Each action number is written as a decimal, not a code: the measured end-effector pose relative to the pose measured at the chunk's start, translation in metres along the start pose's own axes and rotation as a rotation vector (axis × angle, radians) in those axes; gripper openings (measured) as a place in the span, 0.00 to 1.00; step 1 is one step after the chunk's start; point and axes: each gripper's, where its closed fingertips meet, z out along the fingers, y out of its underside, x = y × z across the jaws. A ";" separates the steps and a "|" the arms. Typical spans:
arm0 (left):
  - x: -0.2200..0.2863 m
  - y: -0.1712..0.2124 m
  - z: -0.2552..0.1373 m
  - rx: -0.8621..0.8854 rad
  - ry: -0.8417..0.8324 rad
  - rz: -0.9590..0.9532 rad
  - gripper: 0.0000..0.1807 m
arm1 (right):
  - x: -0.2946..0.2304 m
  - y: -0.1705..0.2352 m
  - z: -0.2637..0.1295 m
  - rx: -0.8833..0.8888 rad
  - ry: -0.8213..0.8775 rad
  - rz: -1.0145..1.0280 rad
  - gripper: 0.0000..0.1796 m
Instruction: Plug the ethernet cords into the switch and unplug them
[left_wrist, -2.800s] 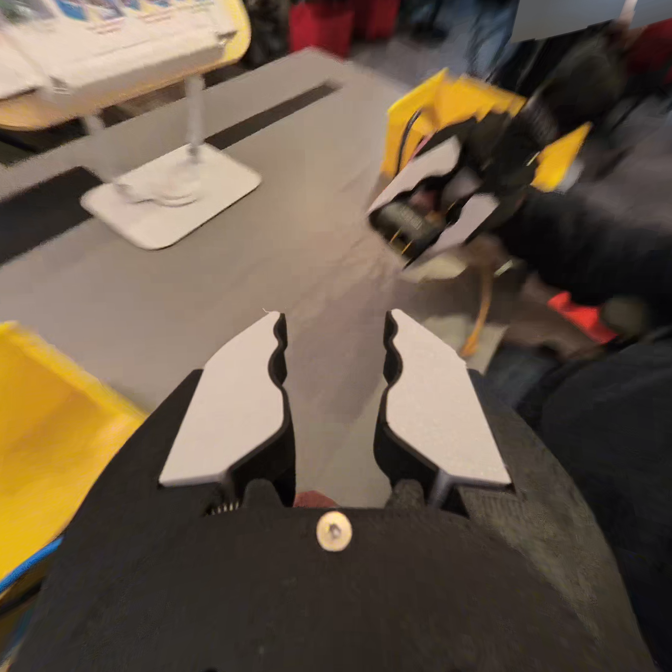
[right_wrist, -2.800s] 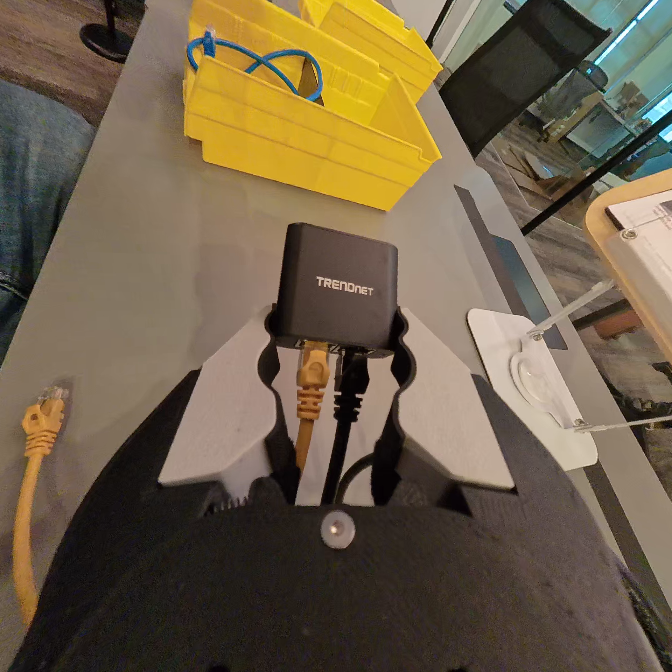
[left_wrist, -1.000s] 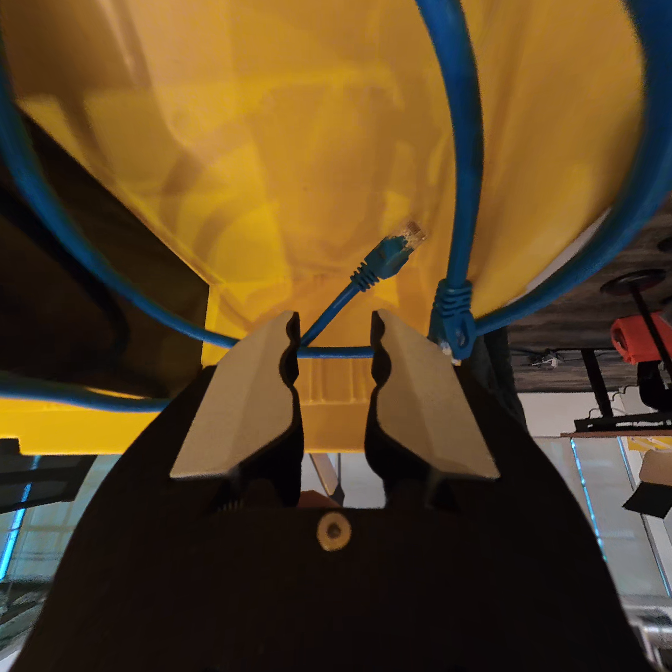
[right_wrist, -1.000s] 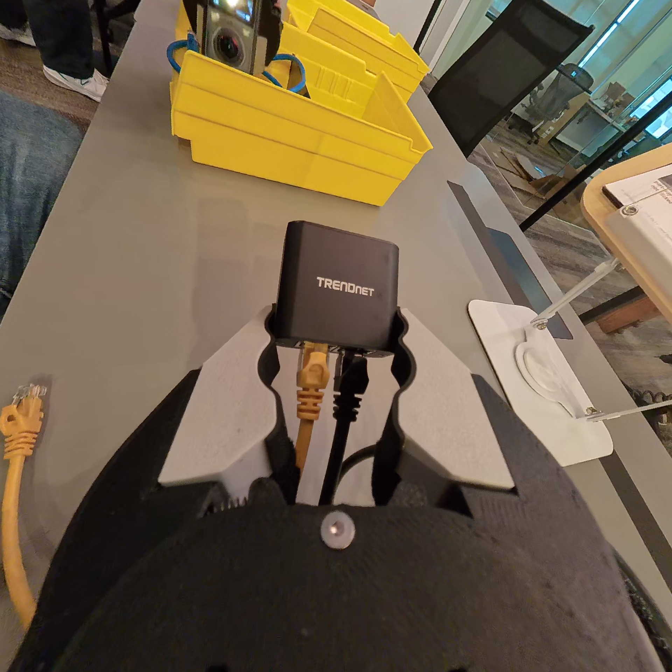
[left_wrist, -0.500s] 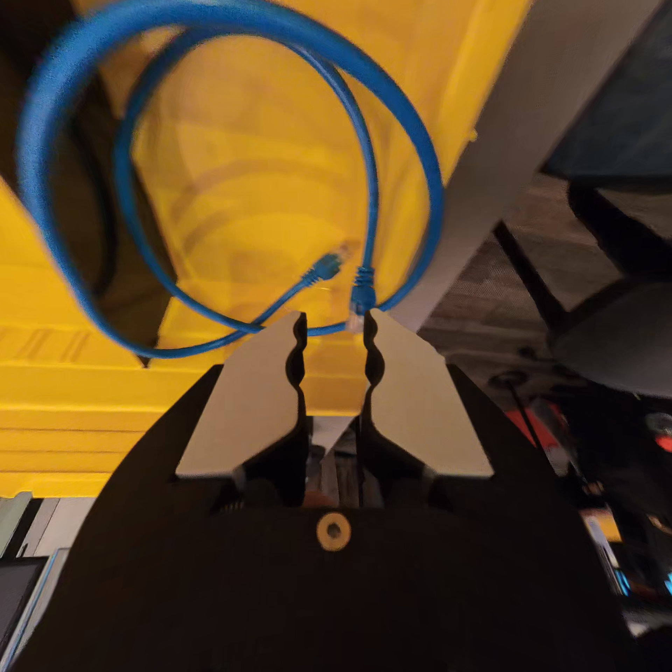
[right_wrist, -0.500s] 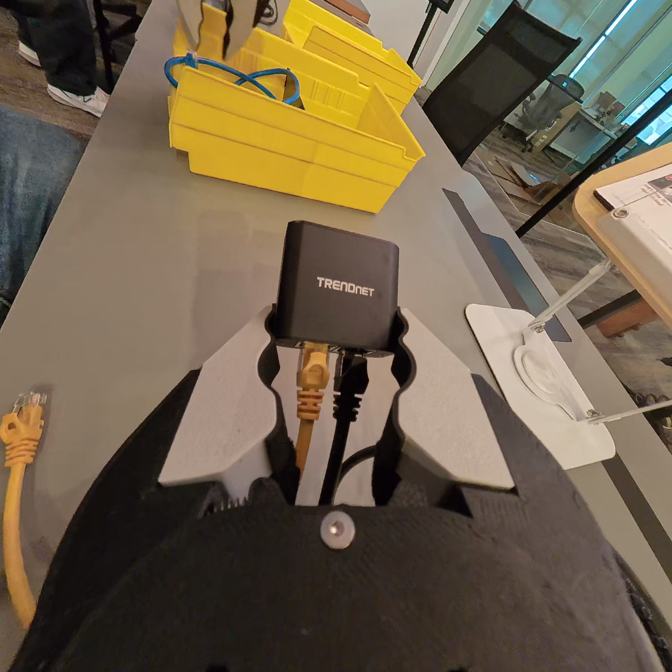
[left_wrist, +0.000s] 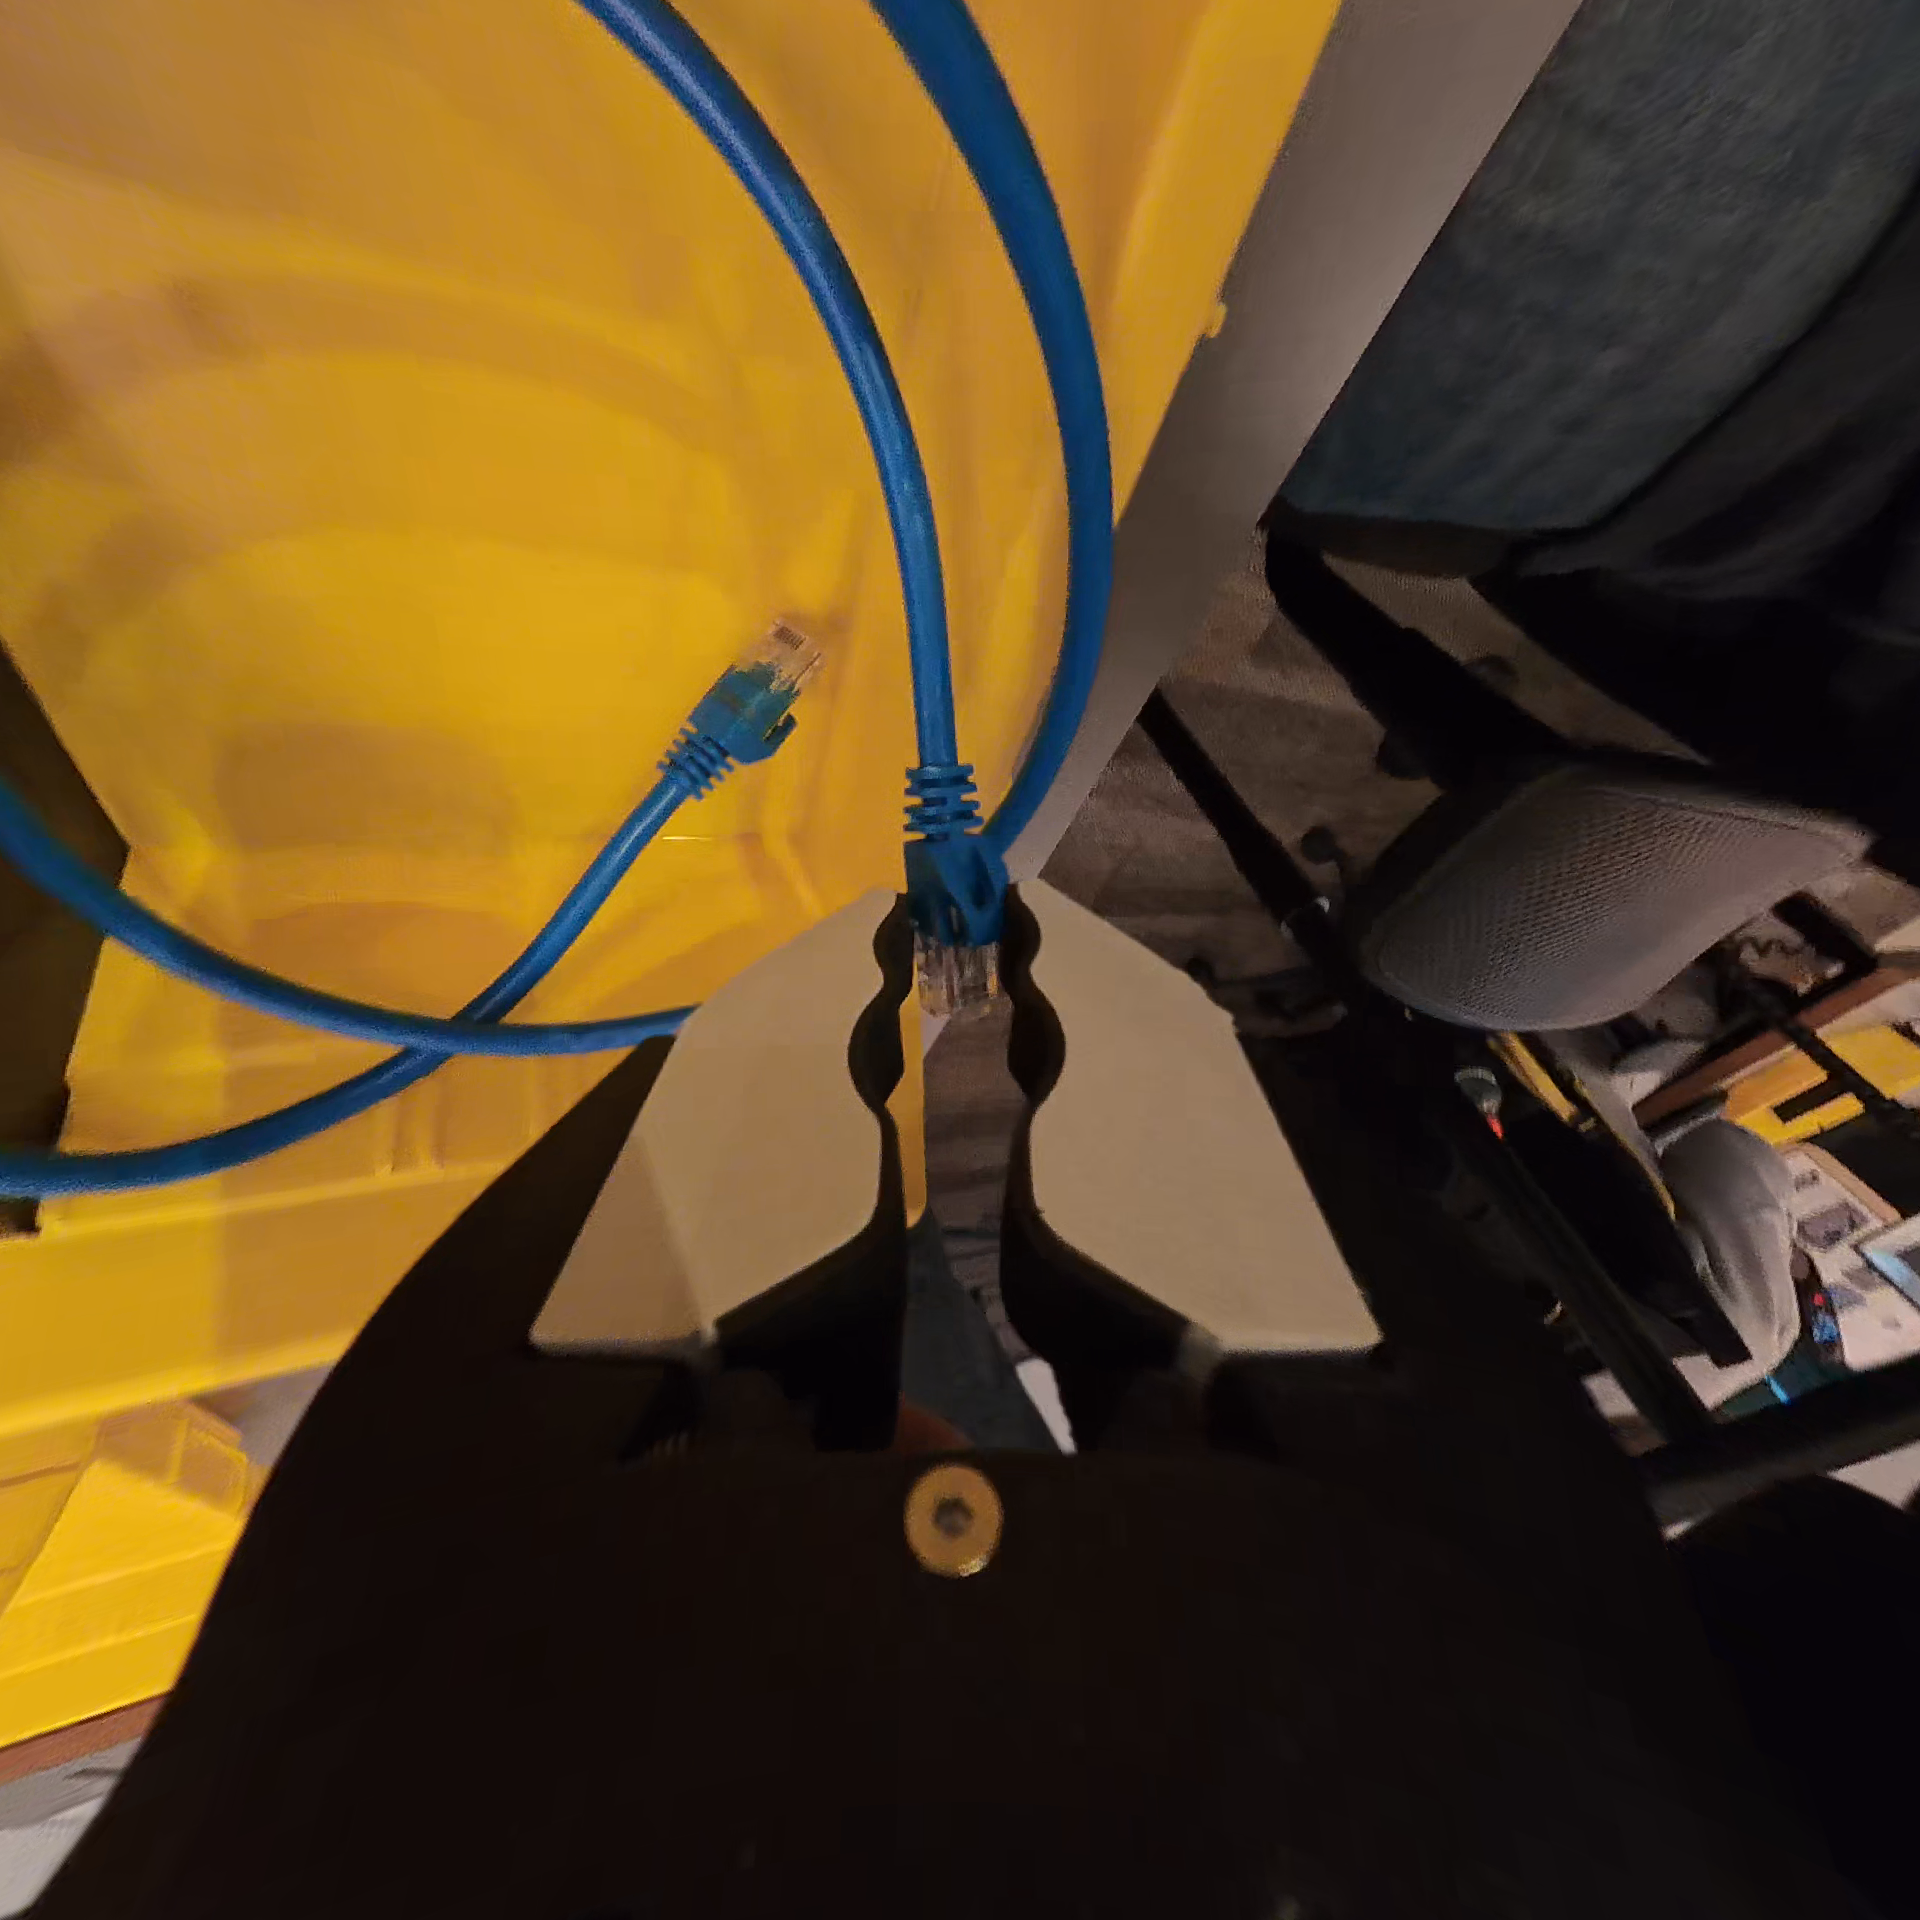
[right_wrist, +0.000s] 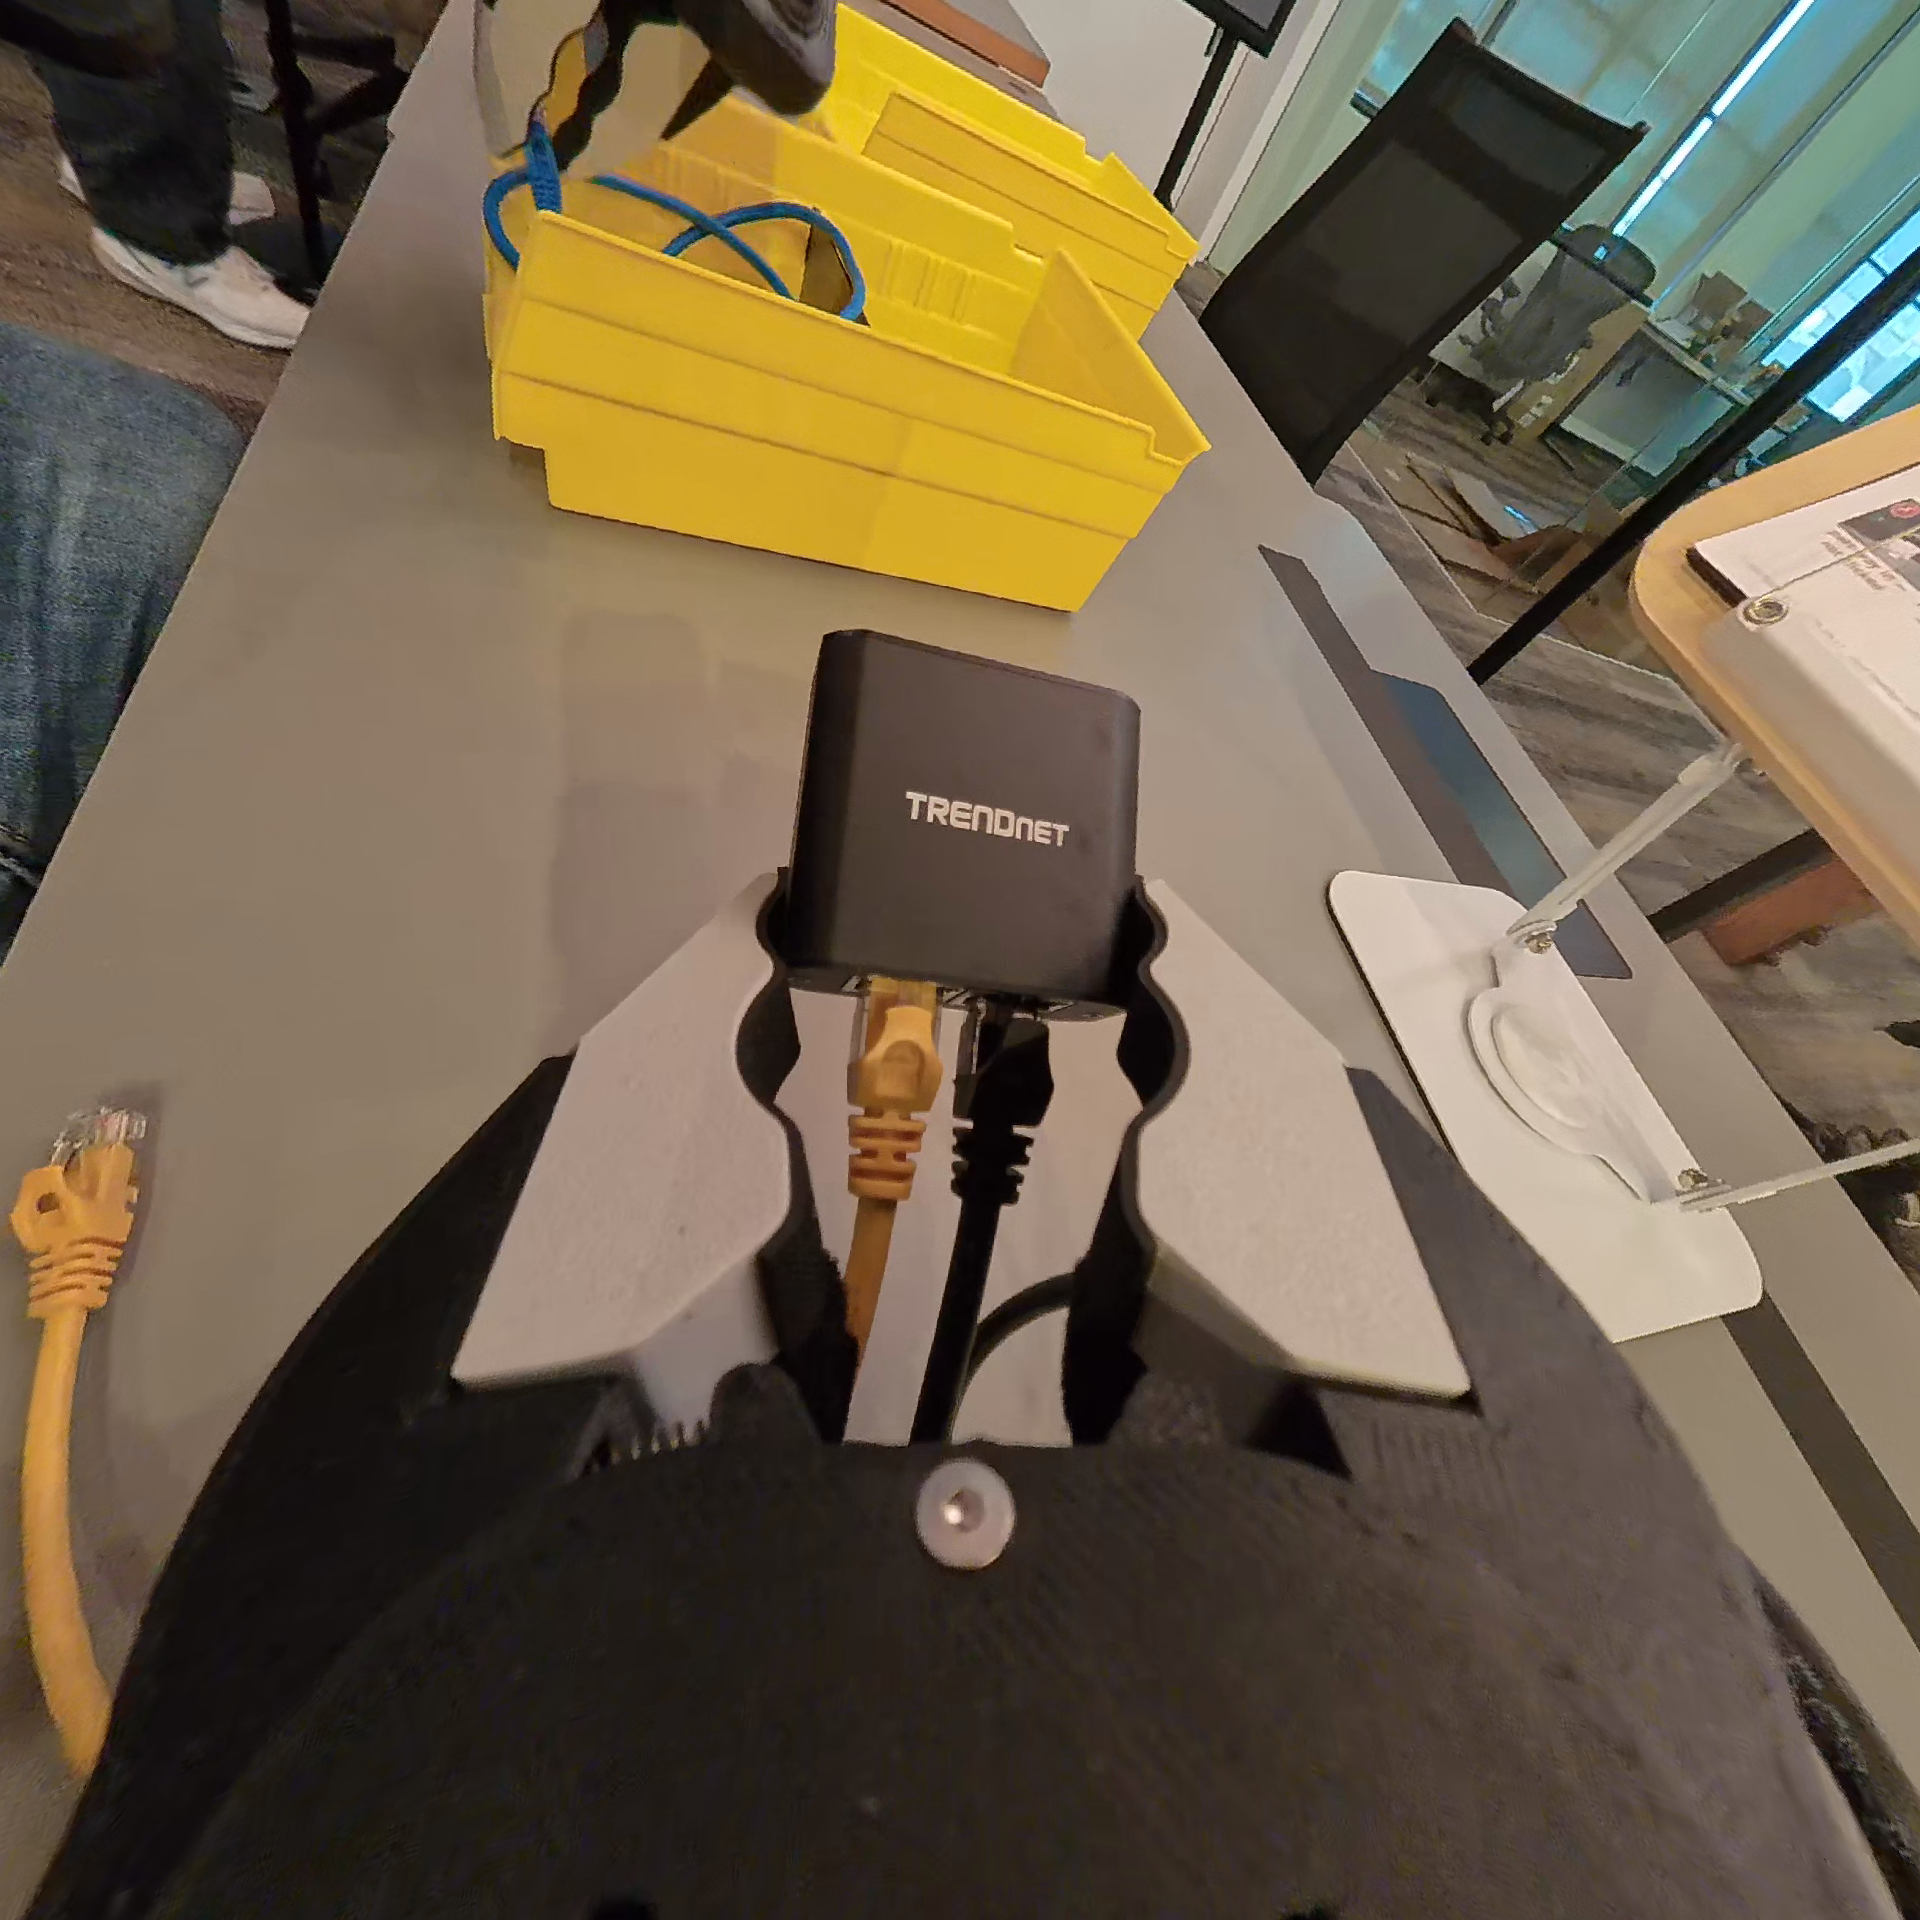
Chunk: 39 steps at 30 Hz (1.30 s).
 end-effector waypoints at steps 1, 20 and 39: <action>-0.001 -0.001 -0.005 0.034 -0.020 -0.010 0.09 | 0.000 0.000 0.000 0.000 0.000 0.000 0.34; 0.060 -0.059 -0.260 1.189 -0.487 -0.253 0.07 | 0.008 0.002 -0.005 0.014 0.037 0.013 0.34; 0.042 -0.242 -0.231 1.331 -0.433 -0.381 0.07 | 0.019 0.005 -0.023 0.043 0.096 0.024 0.34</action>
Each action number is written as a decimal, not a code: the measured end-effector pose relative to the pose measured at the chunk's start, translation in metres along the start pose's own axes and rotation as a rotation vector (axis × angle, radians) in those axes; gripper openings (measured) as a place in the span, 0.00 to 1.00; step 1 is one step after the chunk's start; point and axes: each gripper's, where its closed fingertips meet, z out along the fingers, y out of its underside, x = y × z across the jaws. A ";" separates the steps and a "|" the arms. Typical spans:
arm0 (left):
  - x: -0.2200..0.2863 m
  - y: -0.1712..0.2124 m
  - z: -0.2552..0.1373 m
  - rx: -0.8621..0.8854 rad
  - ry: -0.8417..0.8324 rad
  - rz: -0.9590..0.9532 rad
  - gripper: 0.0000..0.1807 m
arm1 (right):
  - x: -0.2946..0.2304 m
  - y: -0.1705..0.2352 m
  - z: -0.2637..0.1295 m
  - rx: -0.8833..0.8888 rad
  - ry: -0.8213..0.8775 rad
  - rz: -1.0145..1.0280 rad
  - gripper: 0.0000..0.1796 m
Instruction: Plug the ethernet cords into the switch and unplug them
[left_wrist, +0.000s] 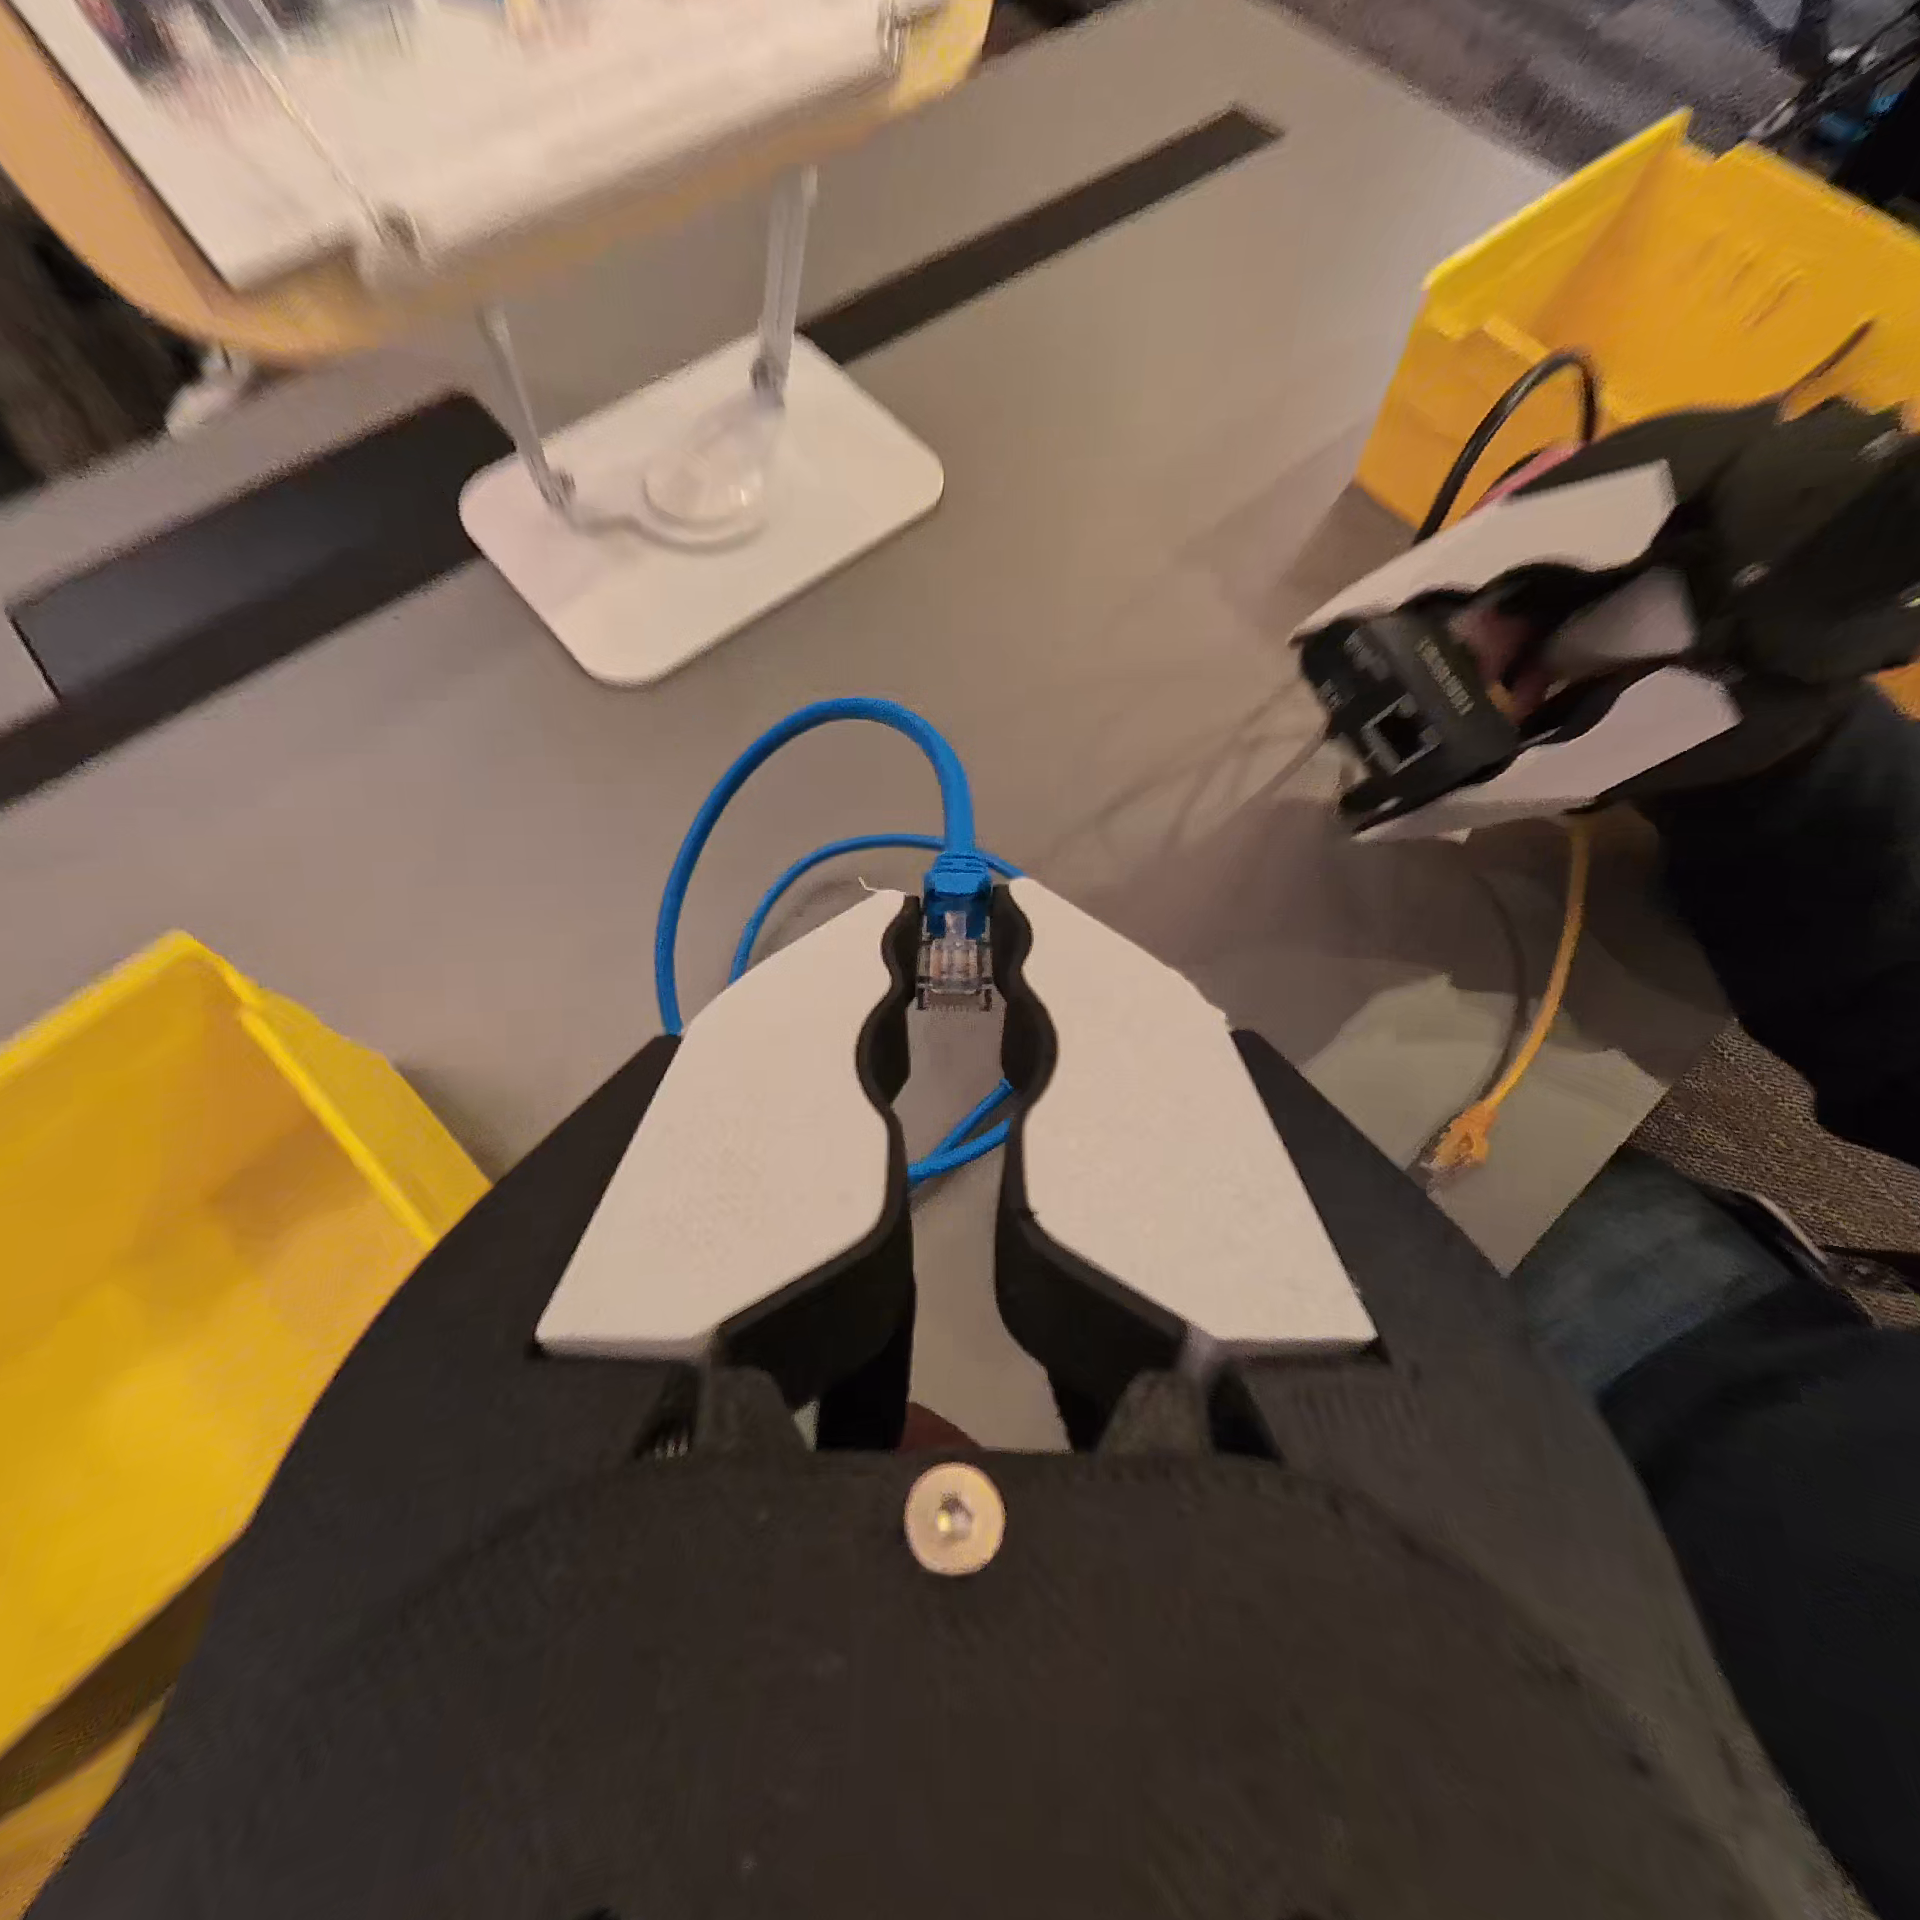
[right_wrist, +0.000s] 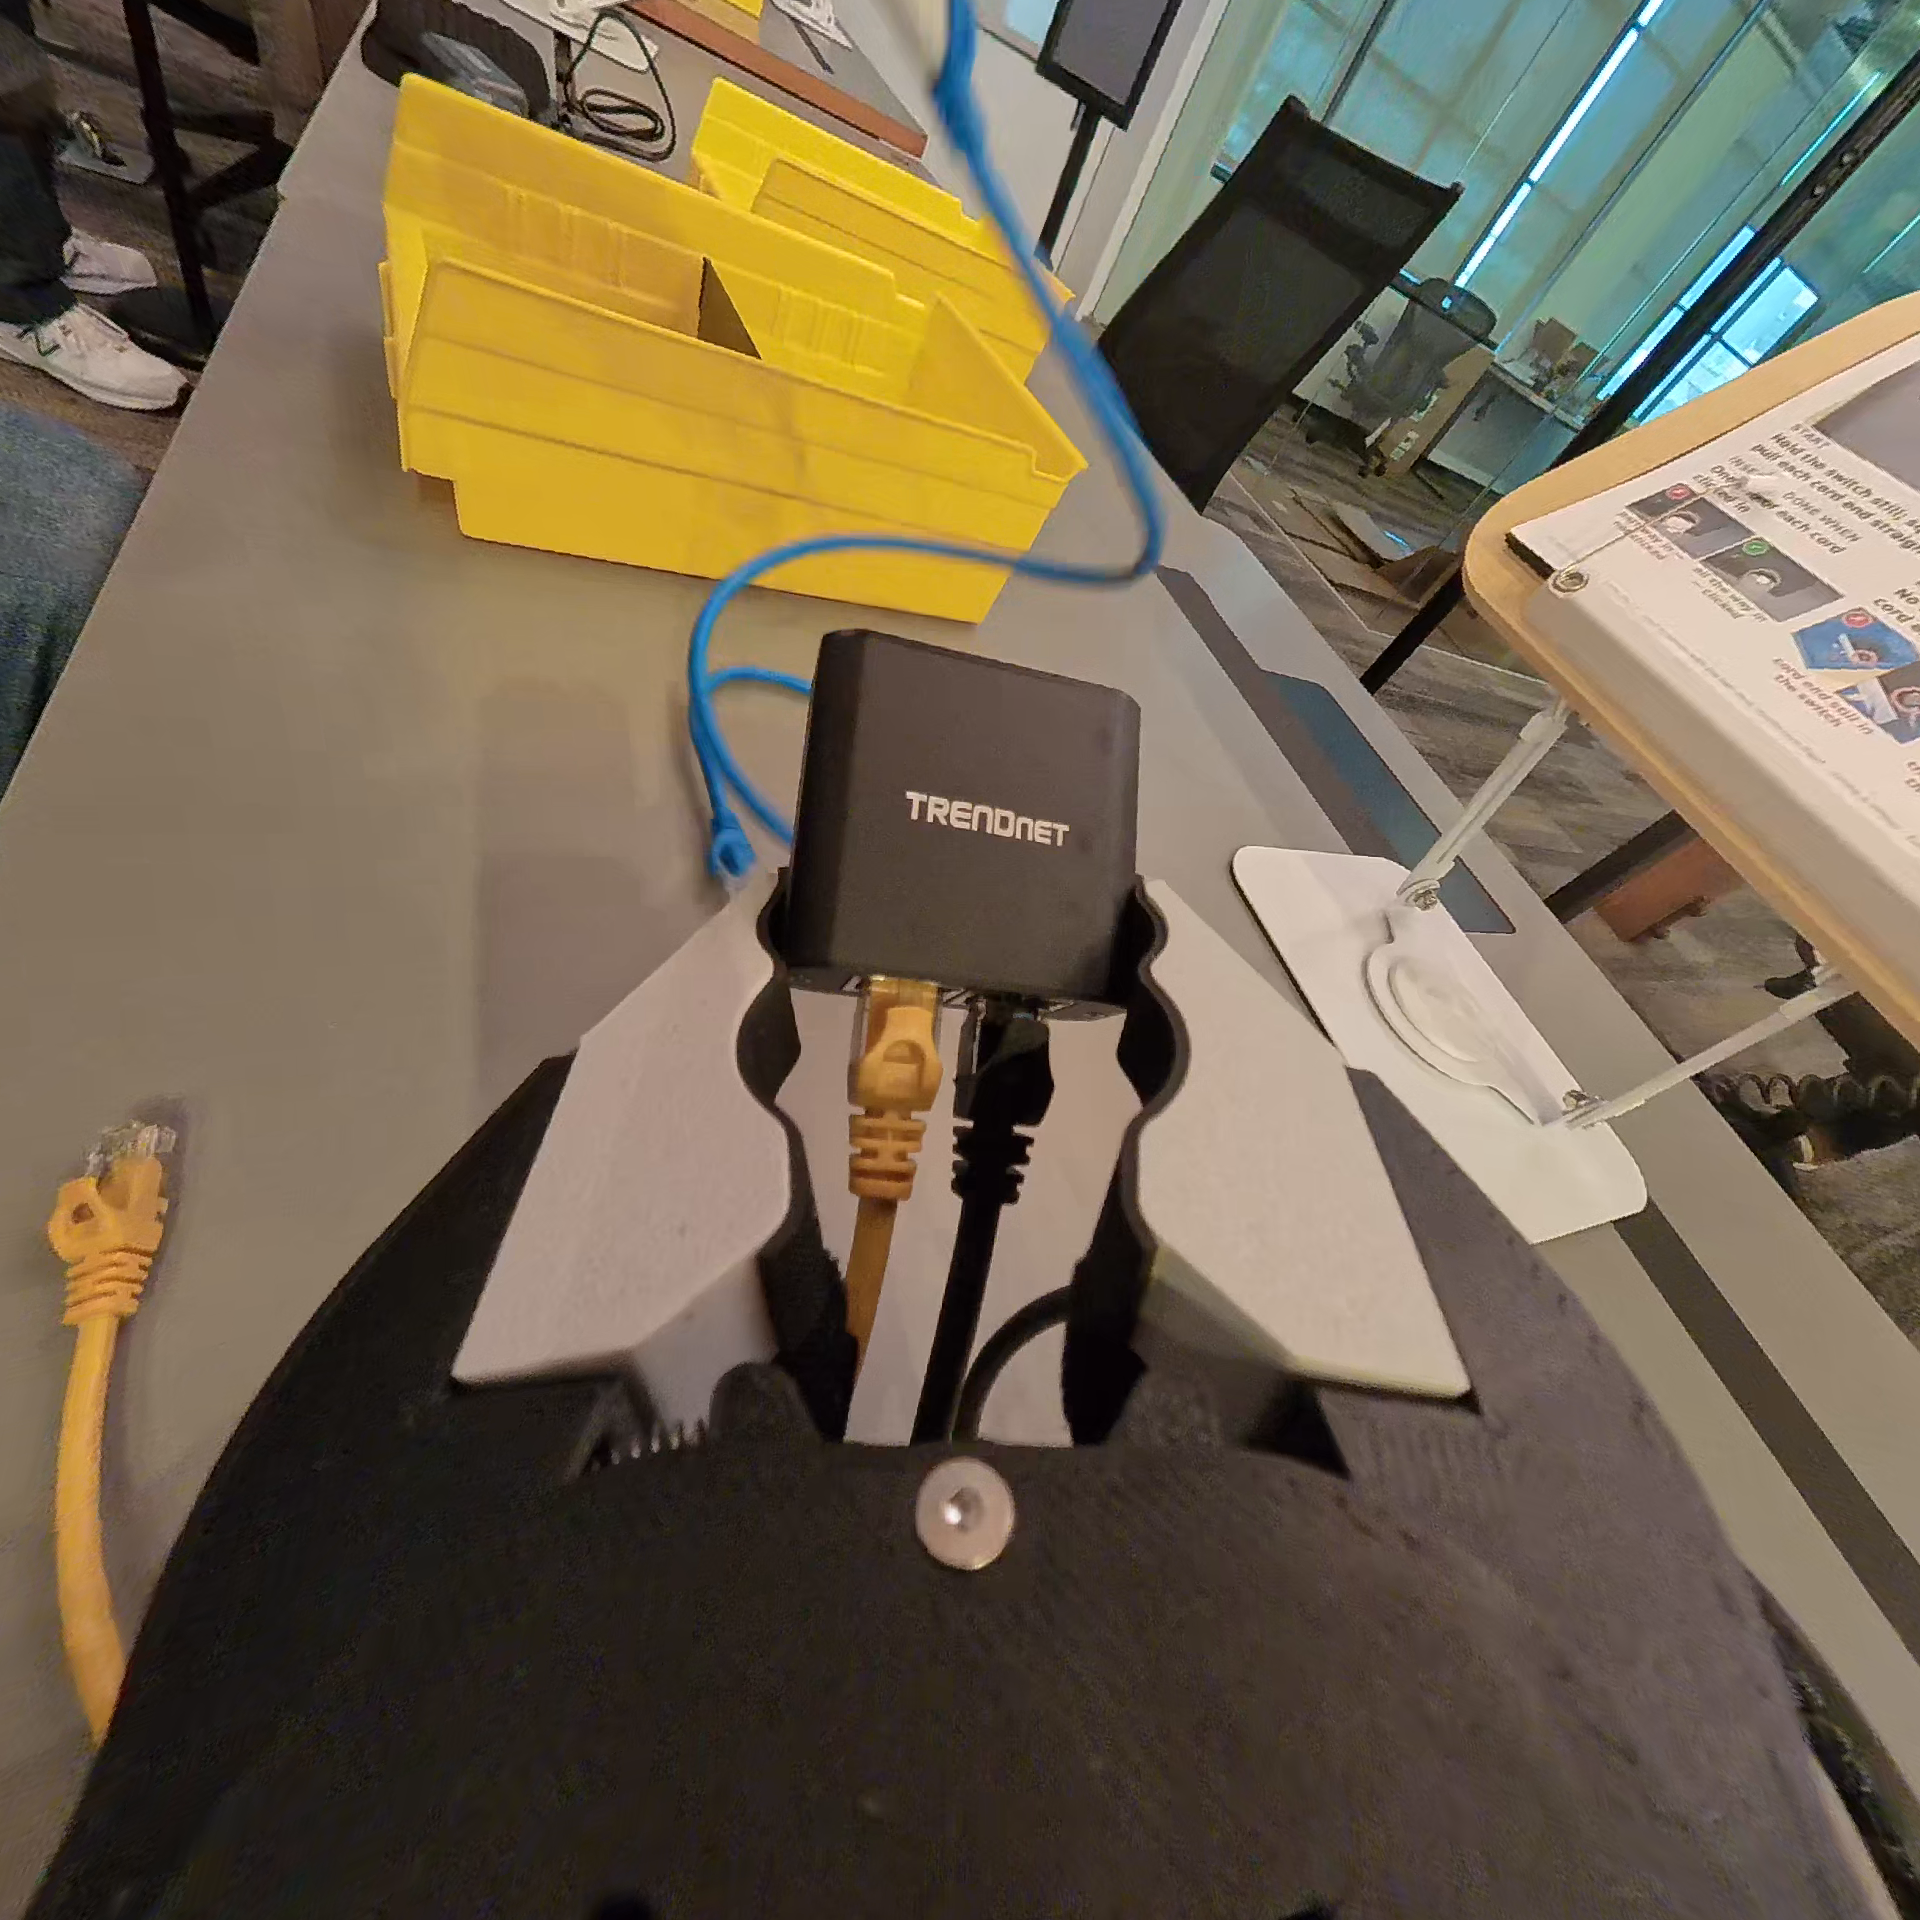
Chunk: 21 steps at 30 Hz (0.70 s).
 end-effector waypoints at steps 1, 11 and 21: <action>0.002 0.014 0.011 -0.017 0.004 -0.027 0.07 | 0.000 0.000 0.000 -0.002 -0.001 0.000 0.34; 0.078 0.124 0.045 -0.306 0.308 -0.032 0.30 | 0.000 0.005 0.002 -0.020 0.000 0.000 0.34; 0.042 0.110 0.042 -0.522 0.321 1.089 0.23 | 0.001 0.010 0.002 -0.030 0.007 0.000 0.34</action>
